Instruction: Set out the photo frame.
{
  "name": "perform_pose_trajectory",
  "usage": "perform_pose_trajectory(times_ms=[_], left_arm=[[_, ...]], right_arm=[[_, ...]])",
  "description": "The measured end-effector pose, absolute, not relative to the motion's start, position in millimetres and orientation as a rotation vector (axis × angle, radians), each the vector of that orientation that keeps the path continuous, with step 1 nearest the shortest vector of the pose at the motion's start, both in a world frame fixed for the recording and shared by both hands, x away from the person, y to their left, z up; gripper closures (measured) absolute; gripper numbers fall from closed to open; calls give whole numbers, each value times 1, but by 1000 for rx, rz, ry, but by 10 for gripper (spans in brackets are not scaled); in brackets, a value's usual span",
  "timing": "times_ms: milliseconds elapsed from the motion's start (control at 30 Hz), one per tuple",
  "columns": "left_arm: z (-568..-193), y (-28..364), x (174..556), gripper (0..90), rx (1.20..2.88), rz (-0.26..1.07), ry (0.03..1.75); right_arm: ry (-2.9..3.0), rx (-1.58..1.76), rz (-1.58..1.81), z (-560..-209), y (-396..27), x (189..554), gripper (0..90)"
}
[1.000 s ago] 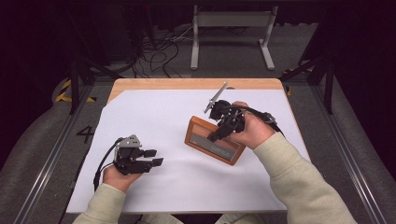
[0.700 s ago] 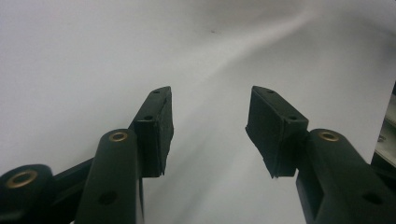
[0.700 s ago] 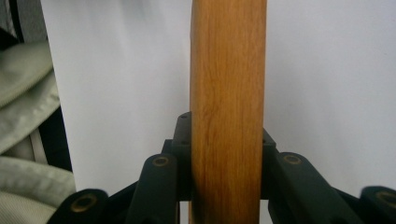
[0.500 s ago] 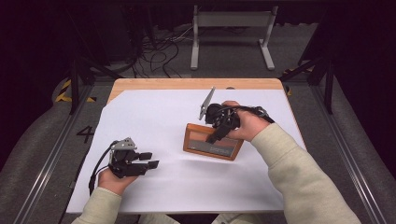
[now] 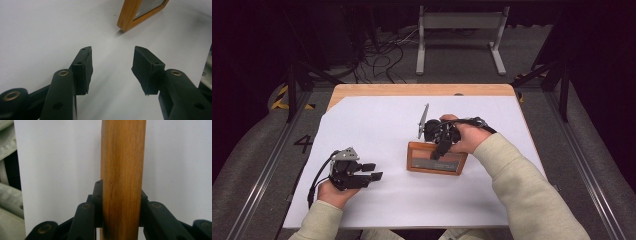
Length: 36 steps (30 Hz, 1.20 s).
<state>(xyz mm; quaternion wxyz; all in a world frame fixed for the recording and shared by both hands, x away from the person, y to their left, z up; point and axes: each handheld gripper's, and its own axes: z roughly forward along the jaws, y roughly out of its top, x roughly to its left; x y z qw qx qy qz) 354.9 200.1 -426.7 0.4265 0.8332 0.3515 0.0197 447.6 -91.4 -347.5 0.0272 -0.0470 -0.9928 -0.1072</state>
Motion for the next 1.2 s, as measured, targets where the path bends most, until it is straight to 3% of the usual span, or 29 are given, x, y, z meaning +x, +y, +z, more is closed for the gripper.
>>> perform_pose_trajectory(times_ms=[733,833,967,1200], left_arm=[[-427,194,358,499,2091,38,861],[-427,194,358,496,2092,32,867],[-427,194,358,491,2089,35,863],[-428,193,359,480,2097,46,857]], right_arm=[[-3030,-94,-366,-353,-90,451,705],[-3035,-137,-410,-351,-93,455,667],[-3049,-240,-543,-343,-103,460,482],[-3108,-269,-786,-327,-124,461,474]])
